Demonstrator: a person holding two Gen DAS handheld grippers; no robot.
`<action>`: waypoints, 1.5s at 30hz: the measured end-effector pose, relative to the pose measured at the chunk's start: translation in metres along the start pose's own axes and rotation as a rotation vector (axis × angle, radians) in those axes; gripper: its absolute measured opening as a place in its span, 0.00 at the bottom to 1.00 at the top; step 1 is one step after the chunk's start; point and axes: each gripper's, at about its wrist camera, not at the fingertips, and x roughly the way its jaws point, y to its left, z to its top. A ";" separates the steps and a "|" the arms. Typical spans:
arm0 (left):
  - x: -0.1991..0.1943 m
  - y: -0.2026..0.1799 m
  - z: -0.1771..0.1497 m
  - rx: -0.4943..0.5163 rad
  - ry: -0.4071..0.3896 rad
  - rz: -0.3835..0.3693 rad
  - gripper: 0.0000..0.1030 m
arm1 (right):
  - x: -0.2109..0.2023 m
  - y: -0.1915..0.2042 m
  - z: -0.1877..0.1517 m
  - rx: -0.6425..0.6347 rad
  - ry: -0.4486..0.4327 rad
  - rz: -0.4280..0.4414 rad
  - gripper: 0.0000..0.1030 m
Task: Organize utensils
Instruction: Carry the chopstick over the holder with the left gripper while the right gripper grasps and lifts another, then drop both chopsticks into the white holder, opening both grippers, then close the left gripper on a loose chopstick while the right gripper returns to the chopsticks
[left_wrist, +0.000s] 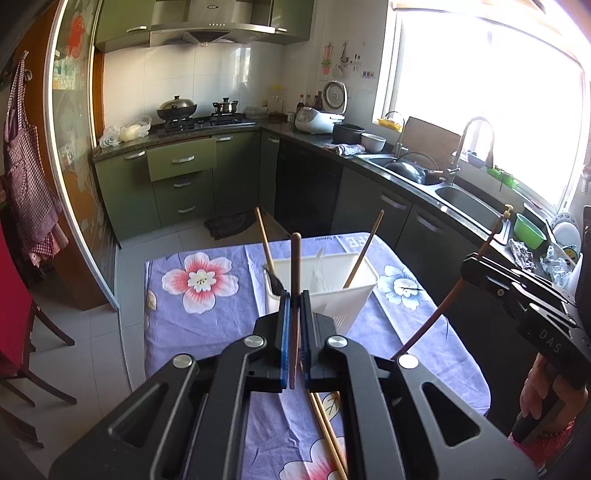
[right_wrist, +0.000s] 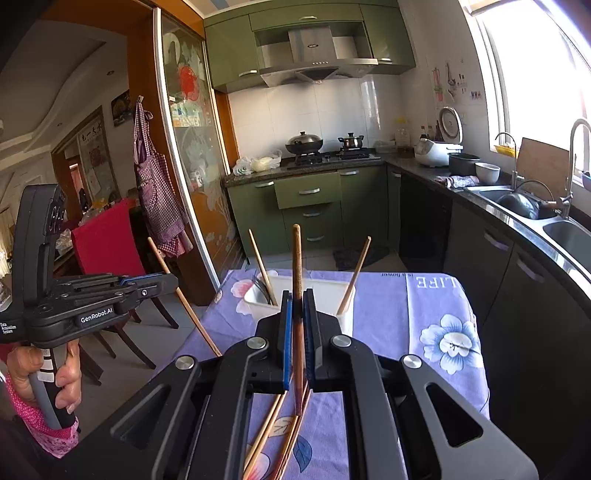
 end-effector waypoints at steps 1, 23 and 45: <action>-0.003 -0.002 0.008 0.003 -0.012 -0.007 0.05 | -0.001 0.001 0.011 -0.007 -0.012 -0.001 0.06; 0.077 -0.021 0.080 0.037 -0.019 0.046 0.05 | 0.114 -0.033 0.075 0.010 0.055 -0.068 0.06; 0.057 -0.012 0.008 0.003 0.078 0.073 0.43 | 0.047 -0.028 -0.015 0.038 0.037 -0.057 0.20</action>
